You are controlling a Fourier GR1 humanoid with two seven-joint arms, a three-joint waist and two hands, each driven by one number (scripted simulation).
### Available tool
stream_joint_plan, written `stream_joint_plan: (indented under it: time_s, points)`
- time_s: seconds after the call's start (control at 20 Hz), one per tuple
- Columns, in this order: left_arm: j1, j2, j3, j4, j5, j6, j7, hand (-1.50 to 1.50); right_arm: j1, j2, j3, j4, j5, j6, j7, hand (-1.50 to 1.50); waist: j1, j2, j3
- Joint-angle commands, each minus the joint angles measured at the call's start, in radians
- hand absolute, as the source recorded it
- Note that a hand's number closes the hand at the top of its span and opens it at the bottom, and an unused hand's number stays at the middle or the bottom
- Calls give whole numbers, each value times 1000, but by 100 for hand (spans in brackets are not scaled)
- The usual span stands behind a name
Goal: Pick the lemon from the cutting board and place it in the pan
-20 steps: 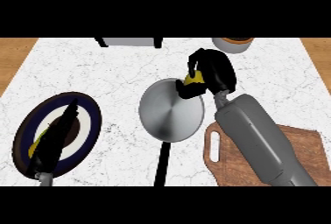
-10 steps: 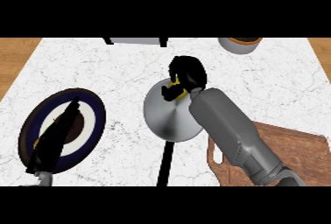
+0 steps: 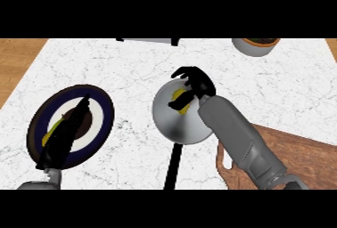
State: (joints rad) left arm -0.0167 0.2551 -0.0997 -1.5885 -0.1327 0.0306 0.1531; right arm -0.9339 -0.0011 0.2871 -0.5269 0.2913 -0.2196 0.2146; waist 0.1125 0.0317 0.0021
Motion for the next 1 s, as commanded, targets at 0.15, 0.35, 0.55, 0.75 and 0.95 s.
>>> stream_joint_plan:
  time_s: [0.15, 0.35, 0.55, 0.75, 0.95]
  points:
    - [19, -13, 2, 0, -11, 17, -22, 0, 0, 1, -53, 8, -175, -194, -218, -150, -4, -5, 0]
    - [31, 15, 12, 5, -2, -16, -32, 0, -54, 1, -89, 23, -265, -327, -227, -150, -14, -10, -1]
    - [34, 0, 26, -29, 3, 7, 13, 0, -29, 1, -206, 45, -331, -416, -327, -150, -49, -15, 0]
    - [81, 7, 44, -12, 1, 7, -18, 0, 5, -47, -296, 57, -367, -396, -399, -150, -84, -22, -1]
    - [102, -4, 40, -31, -21, 21, -14, 0, 90, -156, -340, 48, -395, -263, -534, -150, -95, -26, -1]
